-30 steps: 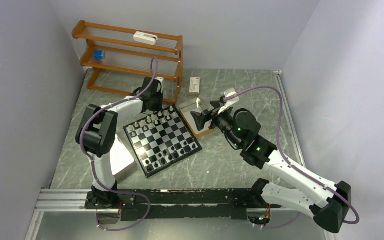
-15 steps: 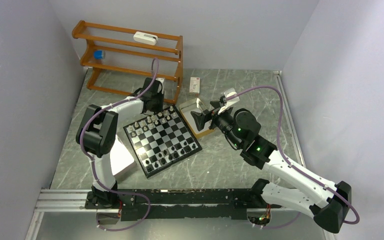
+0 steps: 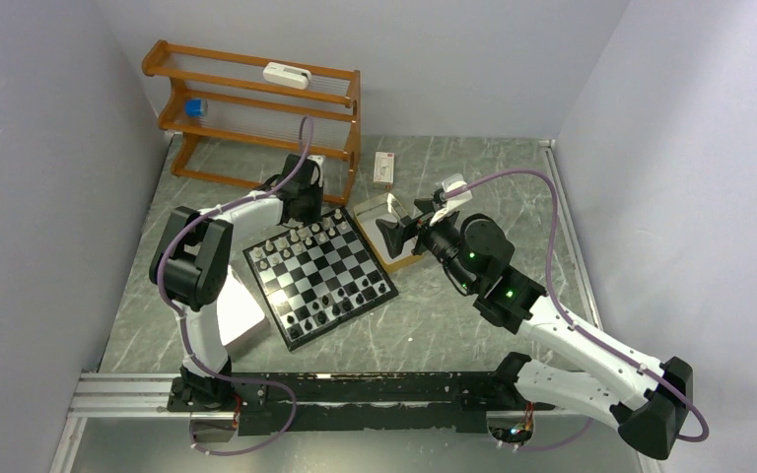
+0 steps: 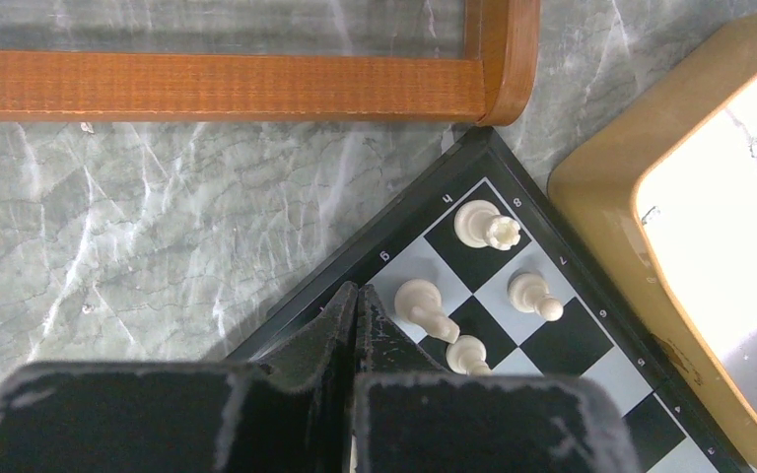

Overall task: Set up the chess pieces on the board
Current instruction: Place the chess piece on the chessboard, then reset both arms

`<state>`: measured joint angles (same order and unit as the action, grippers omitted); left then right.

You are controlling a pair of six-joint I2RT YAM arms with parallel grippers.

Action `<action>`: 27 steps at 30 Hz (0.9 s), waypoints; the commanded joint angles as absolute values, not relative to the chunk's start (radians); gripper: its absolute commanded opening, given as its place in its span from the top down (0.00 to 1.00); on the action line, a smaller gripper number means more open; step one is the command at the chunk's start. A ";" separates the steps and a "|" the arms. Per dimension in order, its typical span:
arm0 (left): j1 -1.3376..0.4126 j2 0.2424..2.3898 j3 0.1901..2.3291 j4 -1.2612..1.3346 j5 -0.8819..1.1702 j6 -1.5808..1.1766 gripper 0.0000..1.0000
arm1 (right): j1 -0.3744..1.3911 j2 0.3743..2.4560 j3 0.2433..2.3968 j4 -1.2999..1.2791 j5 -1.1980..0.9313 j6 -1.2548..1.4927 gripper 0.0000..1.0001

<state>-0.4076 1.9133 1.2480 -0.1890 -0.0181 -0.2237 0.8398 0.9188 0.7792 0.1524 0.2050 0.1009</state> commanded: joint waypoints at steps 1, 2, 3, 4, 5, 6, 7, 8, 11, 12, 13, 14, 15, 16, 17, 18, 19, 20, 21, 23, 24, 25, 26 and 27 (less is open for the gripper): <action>-0.414 1.891 1.287 -0.209 0.002 -0.210 0.95 | 0.844 0.919 0.773 0.184 0.209 0.106 0.04; -0.414 1.891 1.299 -0.207 0.002 -0.208 0.95 | 0.845 0.919 0.771 0.186 0.209 0.106 0.04; -0.414 1.891 1.313 -0.209 0.002 -0.210 0.94 | 0.845 0.920 0.769 0.188 0.209 0.106 0.04; -0.414 1.891 1.341 -0.216 0.002 -0.211 0.92 | 0.845 0.922 0.769 0.189 0.209 0.106 0.04; -0.414 1.891 1.363 -0.225 0.002 -0.212 0.89 | 0.845 0.925 0.773 0.186 0.209 0.105 0.04; -0.414 1.889 1.385 -0.232 0.002 -0.211 0.87 | 0.844 0.928 0.778 0.184 0.211 0.102 0.04; -0.413 1.886 1.406 -0.239 0.002 -0.210 0.86 | 0.845 0.932 0.782 0.180 0.211 0.101 0.04; -0.414 1.880 1.423 -0.245 0.002 -0.212 0.84 | 0.845 0.934 0.786 0.176 0.215 0.100 0.04; -0.414 1.840 1.457 -0.245 0.011 -0.216 0.80 | 0.845 0.942 0.797 0.162 0.213 0.101 0.04; -0.414 1.821 1.462 -0.244 0.023 -0.217 0.77 | 0.845 0.945 0.799 0.160 0.212 0.104 0.04; -0.414 1.797 1.465 -0.243 0.037 -0.218 0.73 | 0.844 0.952 0.807 0.155 0.211 0.106 0.04; -0.414 1.771 1.465 -0.242 0.058 -0.219 0.69 | 0.845 0.959 0.819 0.145 0.212 0.113 0.03; -0.414 1.738 1.462 -0.244 0.071 -0.221 0.67 | 0.844 0.967 0.835 0.131 0.207 0.123 0.03; -0.413 1.704 1.457 -0.246 0.082 -0.222 0.64 | 0.845 0.976 0.848 0.114 0.199 0.132 0.02; -0.414 1.667 1.447 -0.249 0.093 -0.225 0.61 | 0.845 0.985 0.864 0.100 0.197 0.144 0.01; -0.414 1.624 1.437 -0.252 0.103 -0.227 0.58 | 0.844 0.994 0.880 0.083 0.202 0.159 0.00; -0.414 1.565 1.421 -0.253 0.119 -0.229 0.56 | 0.845 1.003 0.895 0.066 0.209 0.172 0.00; -0.414 1.519 1.404 -0.255 0.137 -0.227 0.54 | 0.845 1.012 0.913 0.042 0.211 0.180 0.00; -0.414 1.471 1.390 -0.266 0.158 -0.222 0.53 | 0.845 1.021 0.932 0.015 0.217 0.195 0.00; -0.414 1.381 1.369 -0.309 0.190 -0.216 0.48 | 0.845 1.044 0.992 -0.090 0.259 0.261 0.00; -0.414 1.335 1.356 -0.339 0.207 -0.214 0.41 | 0.845 1.052 1.021 -0.136 0.269 0.284 0.00; -0.414 1.290 1.341 -0.362 0.233 -0.213 0.14 | 0.845 1.055 1.045 -0.178 0.274 0.302 0.00; -0.414 1.239 1.322 -0.382 0.261 -0.213 0.02 | 0.845 1.054 1.060 -0.213 0.278 0.325 0.00; -0.415 1.191 1.294 -0.391 0.289 -0.217 0.01 | 0.845 1.048 1.072 -0.241 0.291 0.363 0.00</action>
<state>-0.4084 1.3312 1.3708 -0.2840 0.1493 -0.2138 0.8398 1.0557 1.0000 -0.0738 0.2348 0.2348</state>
